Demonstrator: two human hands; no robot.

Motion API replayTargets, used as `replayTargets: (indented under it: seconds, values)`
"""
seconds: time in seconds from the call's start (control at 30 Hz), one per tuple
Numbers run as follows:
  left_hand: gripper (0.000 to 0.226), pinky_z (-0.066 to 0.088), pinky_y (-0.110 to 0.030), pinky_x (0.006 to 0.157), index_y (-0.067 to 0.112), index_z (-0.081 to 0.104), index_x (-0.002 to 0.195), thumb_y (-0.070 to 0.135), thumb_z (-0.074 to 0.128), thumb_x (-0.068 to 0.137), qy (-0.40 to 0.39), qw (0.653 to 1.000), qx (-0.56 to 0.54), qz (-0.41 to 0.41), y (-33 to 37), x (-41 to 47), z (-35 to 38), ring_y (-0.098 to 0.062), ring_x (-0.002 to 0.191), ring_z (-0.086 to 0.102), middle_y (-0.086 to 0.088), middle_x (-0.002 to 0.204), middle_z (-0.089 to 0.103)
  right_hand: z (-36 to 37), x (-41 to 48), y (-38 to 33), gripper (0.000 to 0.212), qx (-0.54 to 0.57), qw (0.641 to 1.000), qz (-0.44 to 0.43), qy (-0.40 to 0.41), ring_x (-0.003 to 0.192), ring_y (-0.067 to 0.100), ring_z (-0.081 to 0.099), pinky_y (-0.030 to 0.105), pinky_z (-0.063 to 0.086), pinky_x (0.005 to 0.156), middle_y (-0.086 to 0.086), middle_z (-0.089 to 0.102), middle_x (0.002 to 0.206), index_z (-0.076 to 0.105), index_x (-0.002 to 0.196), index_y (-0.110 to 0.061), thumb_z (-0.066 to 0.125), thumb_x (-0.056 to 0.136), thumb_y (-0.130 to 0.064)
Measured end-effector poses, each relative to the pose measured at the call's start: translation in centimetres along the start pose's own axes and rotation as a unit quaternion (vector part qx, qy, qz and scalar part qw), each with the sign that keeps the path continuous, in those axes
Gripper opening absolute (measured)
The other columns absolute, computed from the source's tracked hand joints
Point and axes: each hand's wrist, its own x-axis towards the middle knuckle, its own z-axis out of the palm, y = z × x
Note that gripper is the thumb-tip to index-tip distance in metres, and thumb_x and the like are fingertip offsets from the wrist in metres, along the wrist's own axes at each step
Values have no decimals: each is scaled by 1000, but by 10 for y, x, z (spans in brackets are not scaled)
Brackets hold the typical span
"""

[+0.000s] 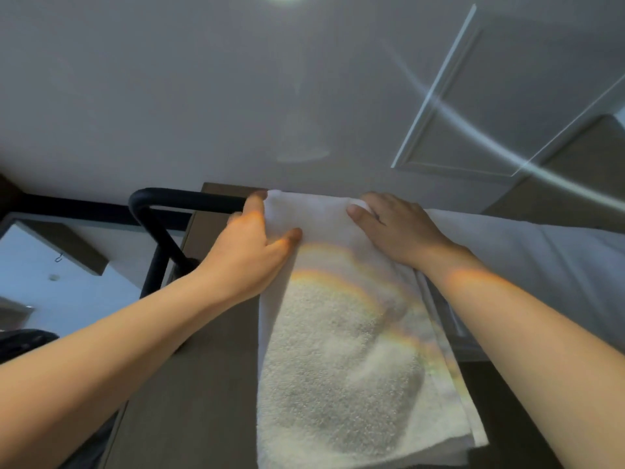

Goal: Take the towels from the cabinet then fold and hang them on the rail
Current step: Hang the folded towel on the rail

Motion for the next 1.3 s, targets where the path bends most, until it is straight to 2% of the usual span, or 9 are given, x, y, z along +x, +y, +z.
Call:
replayTargets:
  seconds: [0.1,0.23,0.4,0.5,0.7,0.83,0.93,1.13,1.3]
  values:
    - [60,46,-16,58,19,30,144,34,60,94,16,997,-70,-28,-7,-9,-1,-4,73,60,3,89,65,-2,0,-4,30,-4,1000,13,-10,117,31,52,38,35,92,16,59,121,37,92,-22,33,102,-50]
    - [39,51,-21,60,26,41,124,22,63,92,81,990,-110,34,-6,-7,-2,-10,73,64,-9,84,68,-2,2,-6,33,-10,1000,22,-19,120,31,51,39,36,96,16,58,125,39,94,-24,30,101,-55]
    - [31,39,-7,53,17,44,120,18,60,94,141,985,-76,61,-7,23,0,-5,64,51,2,74,53,-7,13,-3,57,9,998,45,-49,126,31,50,42,38,105,17,56,133,57,115,-15,23,101,-58]
    - [26,38,-7,51,15,42,116,16,57,95,158,982,-93,40,-5,42,3,-7,66,49,3,75,50,-17,21,-7,56,54,997,47,-38,129,30,48,37,37,105,17,54,138,56,126,-13,27,102,-54]
    - [26,35,-13,52,15,42,120,17,54,97,185,978,-94,27,0,53,17,-4,68,50,10,79,49,-19,-39,-12,32,77,982,95,142,108,28,50,38,42,88,8,52,116,52,112,-16,46,95,-43]
    - [24,34,-27,70,13,45,120,17,51,97,187,980,-64,8,4,59,23,-21,80,48,2,92,50,-16,-69,-11,33,162,970,154,96,88,23,57,39,48,79,2,57,99,49,103,-19,47,94,-51]
    - [22,31,-29,72,12,46,119,19,47,99,174,983,-58,-8,2,59,25,-22,86,45,-1,95,48,-20,-67,-12,42,204,955,212,43,95,26,61,41,51,86,3,61,106,45,112,-19,45,94,-56]
    - [25,31,-29,75,14,44,124,24,43,101,144,988,-60,-11,-2,55,23,-19,91,41,-2,103,45,-24,-64,-18,40,502,809,306,-30,94,39,66,49,53,90,25,67,105,64,116,-1,61,95,-35]
    - [27,31,-29,76,14,44,125,27,43,102,136,989,-51,-13,-2,55,22,-18,92,41,-1,104,44,-23,-53,-7,20,447,848,266,103,71,37,65,40,54,69,22,70,84,69,84,-2,66,92,-21]
